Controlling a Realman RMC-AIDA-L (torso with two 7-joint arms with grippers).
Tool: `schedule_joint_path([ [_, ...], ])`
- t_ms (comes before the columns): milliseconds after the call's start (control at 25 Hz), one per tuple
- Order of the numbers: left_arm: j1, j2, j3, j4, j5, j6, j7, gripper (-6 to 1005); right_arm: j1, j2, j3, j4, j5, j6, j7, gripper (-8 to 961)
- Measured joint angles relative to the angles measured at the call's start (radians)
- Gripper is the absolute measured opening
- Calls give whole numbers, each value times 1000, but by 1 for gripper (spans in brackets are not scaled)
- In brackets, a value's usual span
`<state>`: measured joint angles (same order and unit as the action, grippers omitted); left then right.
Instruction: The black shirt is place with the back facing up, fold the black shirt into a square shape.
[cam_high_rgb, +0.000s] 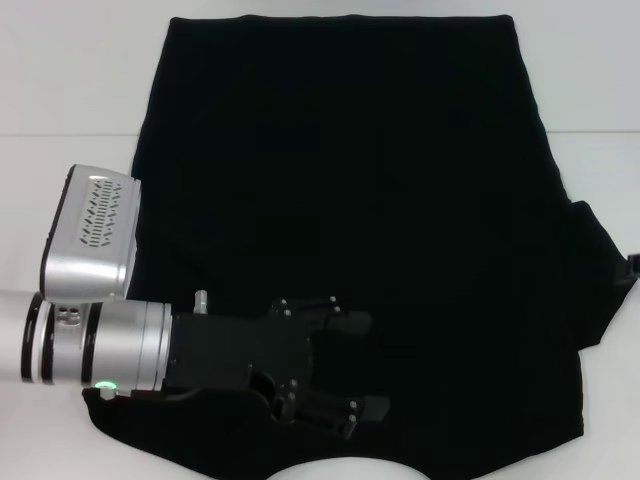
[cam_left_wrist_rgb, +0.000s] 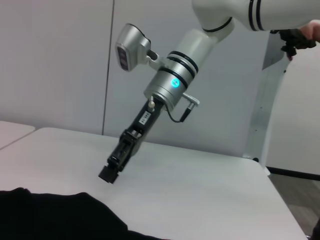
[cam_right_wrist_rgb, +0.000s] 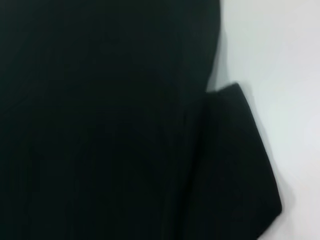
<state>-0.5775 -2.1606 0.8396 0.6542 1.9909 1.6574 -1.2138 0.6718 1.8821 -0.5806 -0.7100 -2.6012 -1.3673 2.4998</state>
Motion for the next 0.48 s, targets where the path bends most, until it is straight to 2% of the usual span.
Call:
schedule_joint_path([
  [480, -1, 1, -5, -1, 0, -8, 2, 950, 29, 10, -44, 100, -14, 120, 6, 763],
])
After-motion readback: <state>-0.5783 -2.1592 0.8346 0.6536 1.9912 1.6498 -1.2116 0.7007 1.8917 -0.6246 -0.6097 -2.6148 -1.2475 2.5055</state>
